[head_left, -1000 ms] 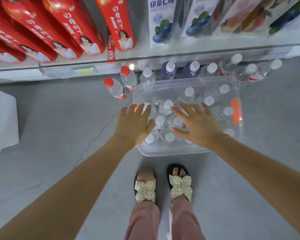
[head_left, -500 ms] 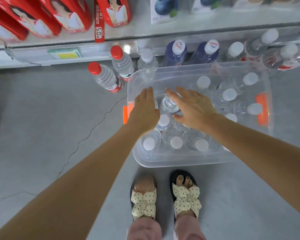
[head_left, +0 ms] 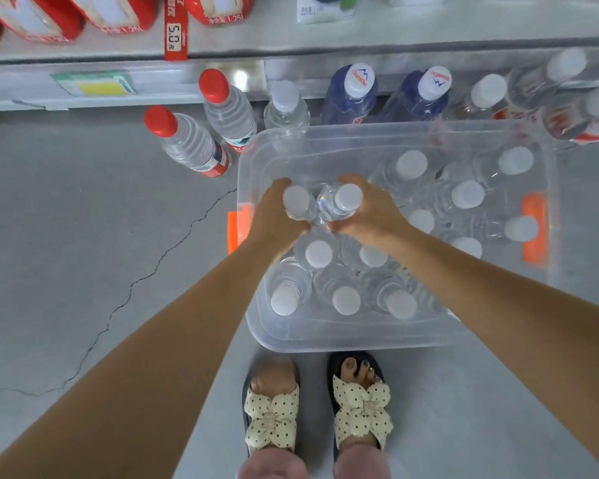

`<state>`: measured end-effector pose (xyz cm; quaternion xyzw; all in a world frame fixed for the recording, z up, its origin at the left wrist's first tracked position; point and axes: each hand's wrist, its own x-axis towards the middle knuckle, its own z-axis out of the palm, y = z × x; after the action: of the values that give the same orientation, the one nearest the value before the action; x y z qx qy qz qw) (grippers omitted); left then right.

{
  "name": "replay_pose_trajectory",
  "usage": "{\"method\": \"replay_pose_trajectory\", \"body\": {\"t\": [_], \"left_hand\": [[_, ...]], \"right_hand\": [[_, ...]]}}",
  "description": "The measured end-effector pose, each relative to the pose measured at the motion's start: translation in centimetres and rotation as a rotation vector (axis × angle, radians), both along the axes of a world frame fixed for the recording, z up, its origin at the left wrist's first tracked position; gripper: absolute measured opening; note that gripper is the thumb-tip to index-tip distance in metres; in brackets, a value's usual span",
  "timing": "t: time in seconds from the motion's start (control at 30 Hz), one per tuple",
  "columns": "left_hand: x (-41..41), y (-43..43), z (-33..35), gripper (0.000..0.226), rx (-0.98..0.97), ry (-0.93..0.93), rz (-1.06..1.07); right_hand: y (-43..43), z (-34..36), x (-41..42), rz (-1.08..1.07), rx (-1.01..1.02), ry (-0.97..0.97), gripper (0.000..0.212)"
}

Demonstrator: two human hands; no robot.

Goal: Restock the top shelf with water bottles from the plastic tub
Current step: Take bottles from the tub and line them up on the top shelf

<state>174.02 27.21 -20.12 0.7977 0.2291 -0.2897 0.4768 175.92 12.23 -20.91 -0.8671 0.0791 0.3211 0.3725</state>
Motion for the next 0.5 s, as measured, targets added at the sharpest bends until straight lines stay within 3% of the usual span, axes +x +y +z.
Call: {"method": "replay_pose_trajectory", "body": {"t": [0.33, 0.5], "left_hand": [[0.0, -0.2, 0.9, 0.059, 0.005, -0.130, 0.069], [0.6, 0.8, 5.1, 0.058, -0.073, -0.235, 0.112]], "right_hand": [[-0.2, 0.9, -0.2, -0.037, -0.019, -0.038, 0.064], [-1.2, 5.8, -0.2, -0.149, 0.121, -0.089, 0.053]]}}
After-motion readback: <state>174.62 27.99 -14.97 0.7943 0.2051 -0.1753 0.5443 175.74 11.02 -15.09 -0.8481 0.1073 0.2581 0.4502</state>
